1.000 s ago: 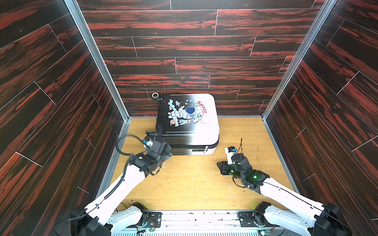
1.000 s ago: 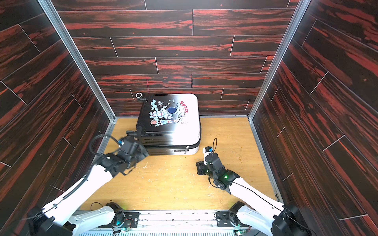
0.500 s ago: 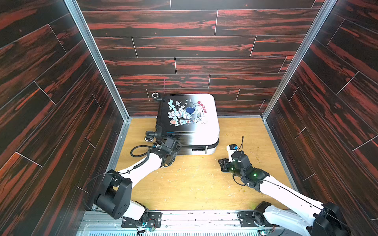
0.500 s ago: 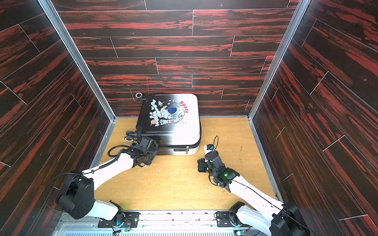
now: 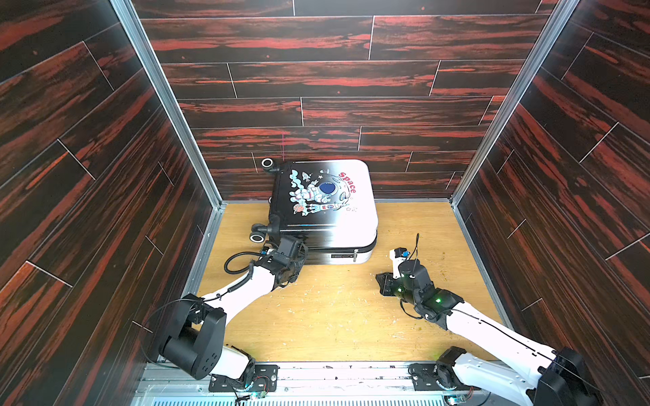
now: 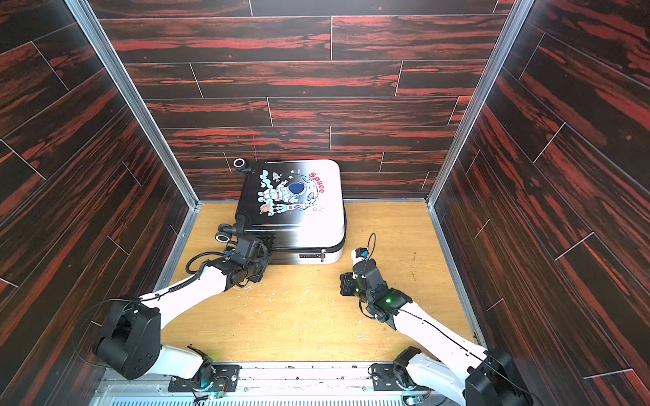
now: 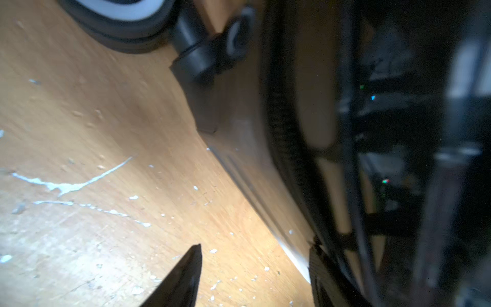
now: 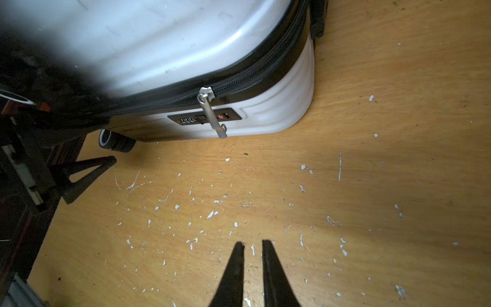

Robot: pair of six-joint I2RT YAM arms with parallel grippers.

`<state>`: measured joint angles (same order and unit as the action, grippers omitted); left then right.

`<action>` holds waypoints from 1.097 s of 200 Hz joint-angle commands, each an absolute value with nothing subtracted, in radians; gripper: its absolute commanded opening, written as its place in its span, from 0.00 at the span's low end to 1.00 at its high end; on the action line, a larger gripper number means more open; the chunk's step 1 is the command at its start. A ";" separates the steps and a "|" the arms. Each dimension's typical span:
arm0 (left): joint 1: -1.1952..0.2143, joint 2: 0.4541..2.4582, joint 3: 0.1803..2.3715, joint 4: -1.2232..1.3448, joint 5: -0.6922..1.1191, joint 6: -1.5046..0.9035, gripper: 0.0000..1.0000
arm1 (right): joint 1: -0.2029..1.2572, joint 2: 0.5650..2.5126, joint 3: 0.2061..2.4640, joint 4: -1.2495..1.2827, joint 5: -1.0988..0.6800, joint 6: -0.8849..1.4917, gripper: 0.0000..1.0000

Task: Open the suitcase zippers
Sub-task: Unzip the zipper on the suitcase.

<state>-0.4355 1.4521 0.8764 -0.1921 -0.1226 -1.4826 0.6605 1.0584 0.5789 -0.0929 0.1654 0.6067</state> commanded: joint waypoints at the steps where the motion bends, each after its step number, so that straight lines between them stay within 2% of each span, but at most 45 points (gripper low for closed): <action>1: -0.419 1.399 0.865 -0.072 -0.134 -1.491 0.64 | 0.657 1.079 0.572 -0.081 0.154 0.609 0.16; 61: -0.419 1.346 0.847 -0.082 -0.152 -1.491 0.63 | 0.657 1.085 0.559 -0.072 0.150 0.612 0.16; 128: -0.413 1.492 0.864 -0.025 -0.133 -1.524 0.62 | 0.655 1.100 0.557 -0.078 0.150 0.611 0.16; 175: -0.407 1.613 0.825 0.059 -0.074 -1.579 0.46 | 0.650 1.119 0.580 -0.086 0.148 0.591 0.16; 195: -0.407 1.621 0.802 0.079 -0.066 -1.585 0.41 | 0.649 1.151 0.579 0.001 0.085 0.550 0.23; 219: -0.408 1.611 0.798 0.078 -0.066 -1.574 0.39 | 0.646 1.227 0.542 0.257 -0.007 0.455 0.35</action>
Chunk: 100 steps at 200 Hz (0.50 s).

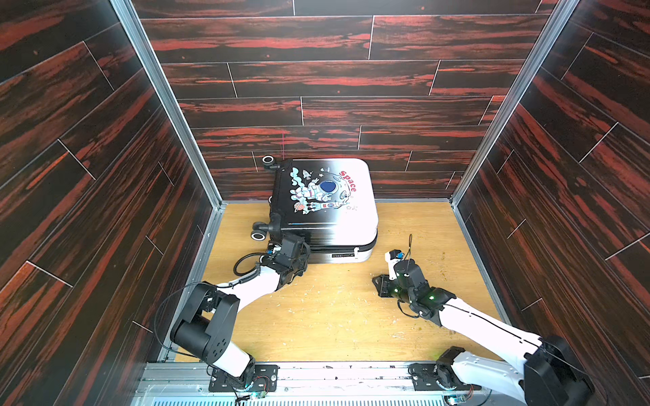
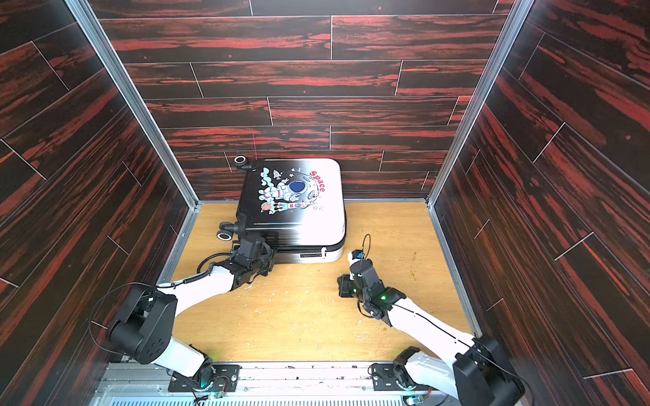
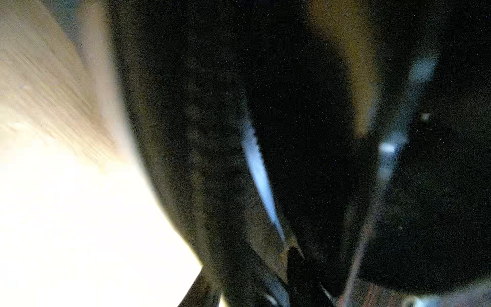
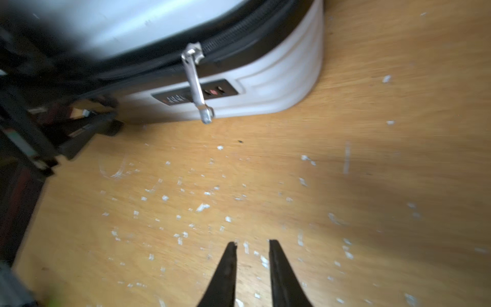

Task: Open the suitcase zippers
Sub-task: Unzip the zipper on the suitcase.

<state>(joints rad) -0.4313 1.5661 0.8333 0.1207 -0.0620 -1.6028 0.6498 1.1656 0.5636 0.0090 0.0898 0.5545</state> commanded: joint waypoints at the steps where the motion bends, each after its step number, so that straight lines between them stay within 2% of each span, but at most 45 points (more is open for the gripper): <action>1: -0.407 1.610 0.798 0.077 -0.066 -1.573 0.39 | 0.646 1.231 0.540 0.268 -0.008 0.452 0.36; 15: -0.408 1.597 0.804 0.066 -0.069 -1.563 0.39 | 0.632 1.280 0.504 0.460 -0.042 0.422 0.42; 31: -0.407 1.588 0.803 0.057 -0.070 -1.556 0.38 | 0.576 1.366 0.496 0.639 -0.158 0.461 0.44; 67: -0.407 1.590 0.807 0.053 -0.064 -1.552 0.37 | 0.454 1.565 0.542 0.873 -0.406 0.649 0.52; 100: -0.406 1.602 0.817 0.052 -0.056 -1.545 0.37 | 0.411 1.716 0.561 1.090 -0.609 0.808 0.52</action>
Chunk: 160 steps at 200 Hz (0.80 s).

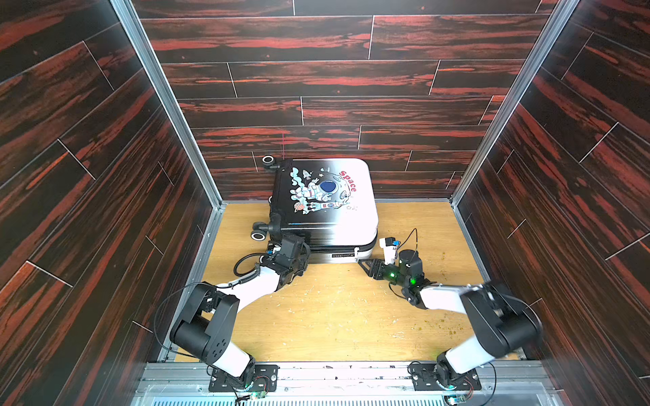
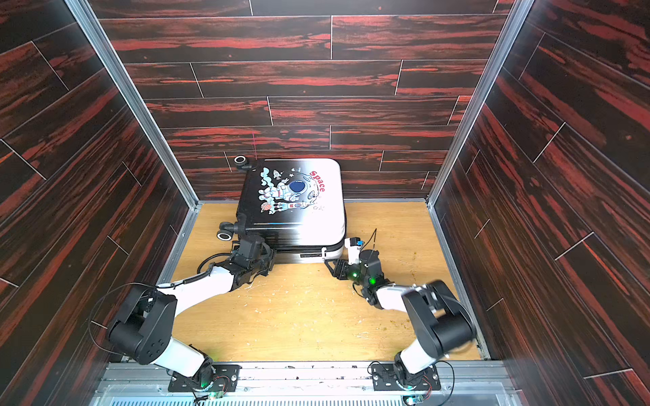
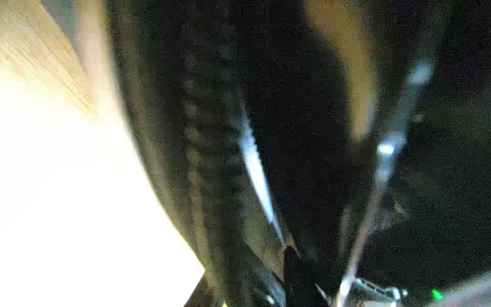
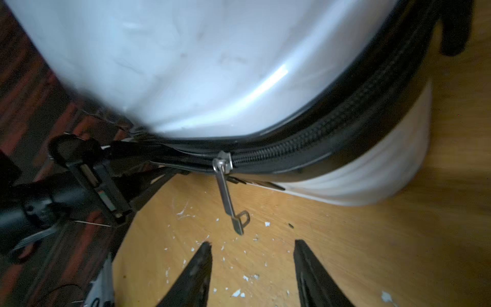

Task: Open the suitcase zippers
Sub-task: Unzip the zipper on the suitcase.

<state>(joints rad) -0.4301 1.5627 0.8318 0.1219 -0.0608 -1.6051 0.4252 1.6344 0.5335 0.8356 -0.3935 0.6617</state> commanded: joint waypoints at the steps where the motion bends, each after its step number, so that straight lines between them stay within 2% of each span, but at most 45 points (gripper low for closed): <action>1: -0.406 1.603 0.817 0.052 -0.056 -1.545 0.37 | 0.411 1.721 0.561 1.096 -0.613 0.810 0.52; 39: -0.406 1.617 0.822 0.061 -0.049 -1.543 0.36 | 0.411 1.832 0.590 1.218 -0.670 0.900 0.51; 81: -0.405 1.619 0.813 0.064 -0.051 -1.545 0.33 | 0.407 1.905 0.648 1.247 -0.609 0.935 0.41; 132: -0.405 1.612 0.805 0.063 -0.054 -1.546 0.32 | 0.406 1.994 0.700 1.271 -0.570 0.996 0.44; 160: -0.406 1.609 0.805 0.063 -0.054 -1.544 0.31 | 0.408 2.043 0.696 1.339 -0.579 1.043 0.41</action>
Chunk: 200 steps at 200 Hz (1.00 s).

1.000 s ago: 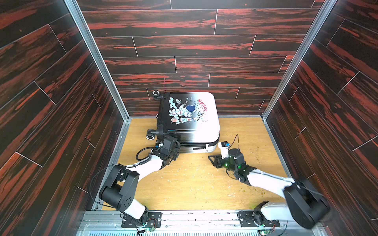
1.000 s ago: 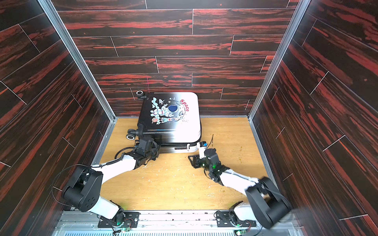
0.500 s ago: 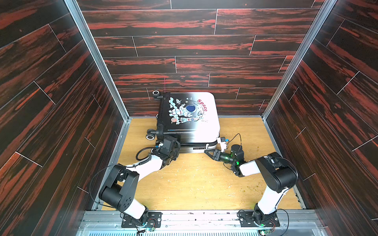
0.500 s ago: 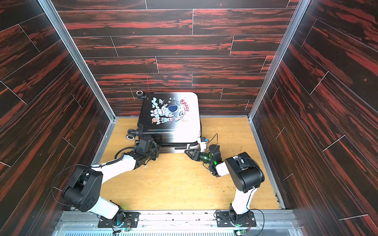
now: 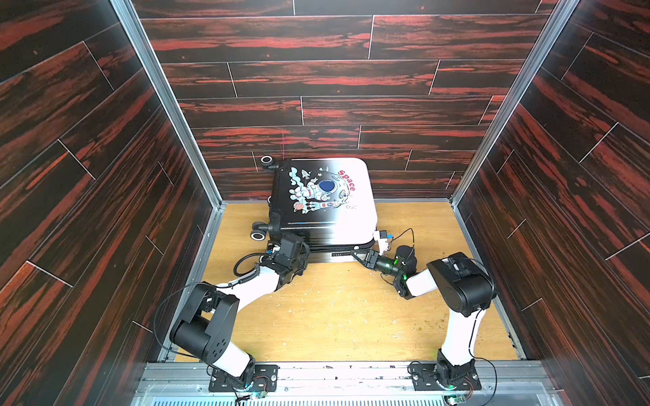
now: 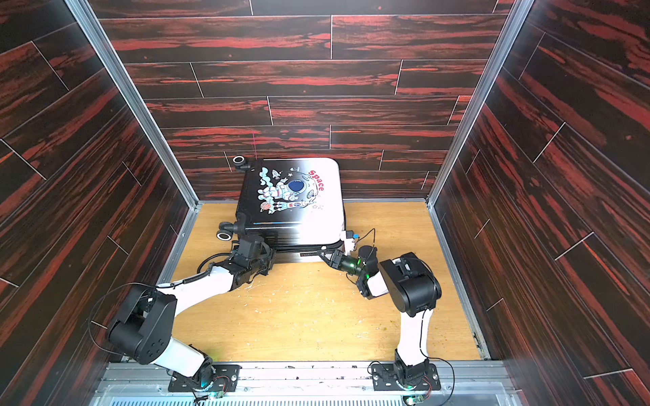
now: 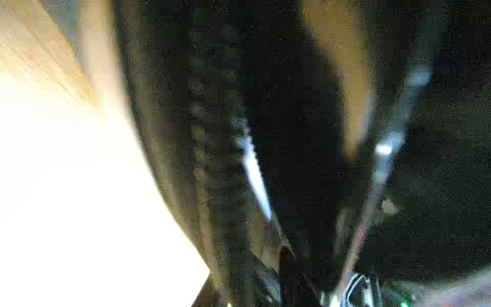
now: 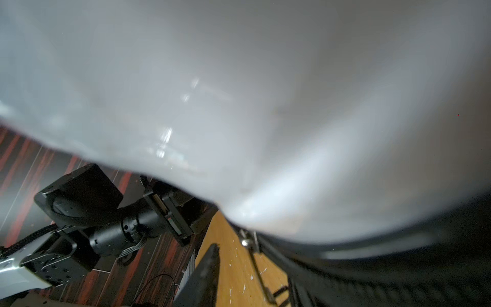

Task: Open the suitcase zippers
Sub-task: Unzip the zipper on the suitcase.

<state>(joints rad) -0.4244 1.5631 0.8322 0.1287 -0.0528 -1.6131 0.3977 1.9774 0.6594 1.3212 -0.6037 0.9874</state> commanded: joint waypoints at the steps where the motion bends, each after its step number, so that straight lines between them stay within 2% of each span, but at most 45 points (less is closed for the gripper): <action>1: -0.406 1.609 0.804 0.064 -0.054 -1.544 0.31 | 0.409 2.045 0.696 1.342 -0.578 1.045 0.41; 24: -0.406 1.606 0.803 0.062 -0.055 -1.542 0.29 | 0.423 2.083 0.712 1.382 -0.599 1.080 0.36; 55: -0.406 1.605 0.801 0.062 -0.058 -1.542 0.28 | 0.449 2.119 0.723 1.409 -0.594 1.100 0.34; 85: -0.406 1.604 0.797 0.061 -0.058 -1.544 0.27 | 0.454 2.137 0.722 1.442 -0.592 1.142 0.25; 117: -0.406 1.596 0.794 0.052 -0.067 -1.539 0.26 | 0.456 2.129 0.687 1.476 -0.573 1.150 0.00; 155: -0.389 1.542 0.792 -0.056 -0.136 -1.511 0.21 | 0.415 2.012 0.623 1.384 -0.536 1.078 0.00; 200: -0.333 1.455 0.785 -0.168 -0.213 -1.463 0.17 | 0.368 1.789 0.539 1.041 -0.437 0.902 0.00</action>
<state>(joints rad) -0.4023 1.4960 0.8211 0.0193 -0.0570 -1.5917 0.4114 1.8687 0.5697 1.2705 -0.5331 0.9977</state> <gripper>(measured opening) 0.241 0.049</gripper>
